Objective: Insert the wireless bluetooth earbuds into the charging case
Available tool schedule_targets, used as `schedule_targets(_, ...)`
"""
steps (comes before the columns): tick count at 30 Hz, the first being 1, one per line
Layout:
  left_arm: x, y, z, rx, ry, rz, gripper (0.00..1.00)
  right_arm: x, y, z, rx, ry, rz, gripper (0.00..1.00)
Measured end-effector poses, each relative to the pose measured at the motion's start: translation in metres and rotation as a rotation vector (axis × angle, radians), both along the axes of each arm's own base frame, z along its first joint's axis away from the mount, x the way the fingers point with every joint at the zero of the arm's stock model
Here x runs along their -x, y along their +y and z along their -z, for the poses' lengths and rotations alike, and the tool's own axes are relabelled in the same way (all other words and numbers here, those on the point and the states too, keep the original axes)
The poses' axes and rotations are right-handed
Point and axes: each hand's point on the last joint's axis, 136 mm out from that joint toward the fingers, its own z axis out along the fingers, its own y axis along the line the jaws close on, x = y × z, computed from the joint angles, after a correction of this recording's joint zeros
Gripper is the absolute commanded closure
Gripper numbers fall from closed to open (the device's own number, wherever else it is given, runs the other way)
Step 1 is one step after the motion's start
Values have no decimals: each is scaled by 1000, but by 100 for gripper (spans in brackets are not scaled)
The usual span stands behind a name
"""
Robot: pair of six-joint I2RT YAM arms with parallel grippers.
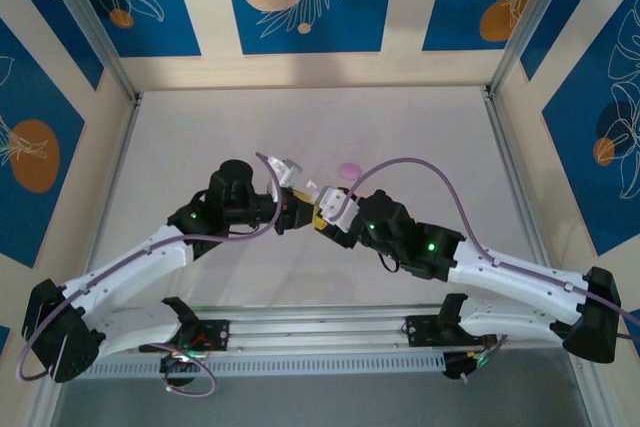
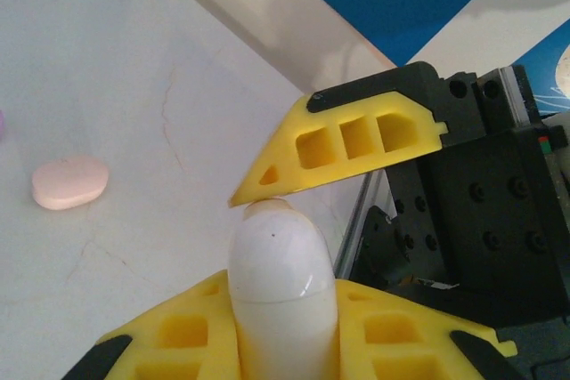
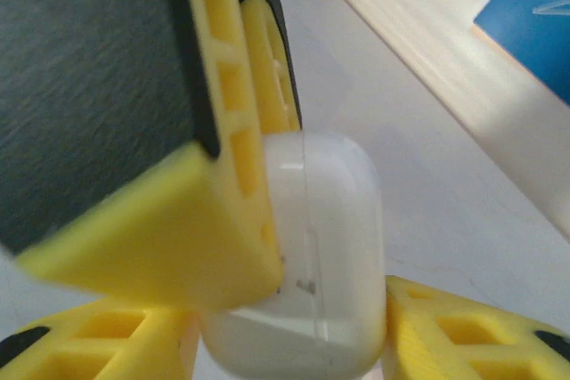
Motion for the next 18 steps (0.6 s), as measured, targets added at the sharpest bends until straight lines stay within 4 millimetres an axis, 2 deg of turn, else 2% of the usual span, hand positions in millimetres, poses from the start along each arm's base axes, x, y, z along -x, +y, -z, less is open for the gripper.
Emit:
schedule_targets(4,8,8,-7,63,-69,-2,92,16,-4,-3,-47,-75,-98,41)
schedule_targets(8,11,10,-18,123,-130,-2,92,26,-7,4,-53,-160,-176,38)
schedule_targets(18,12,7,-44,237,-173,13,92,10,-5,-32,-110,-311,-156,39)
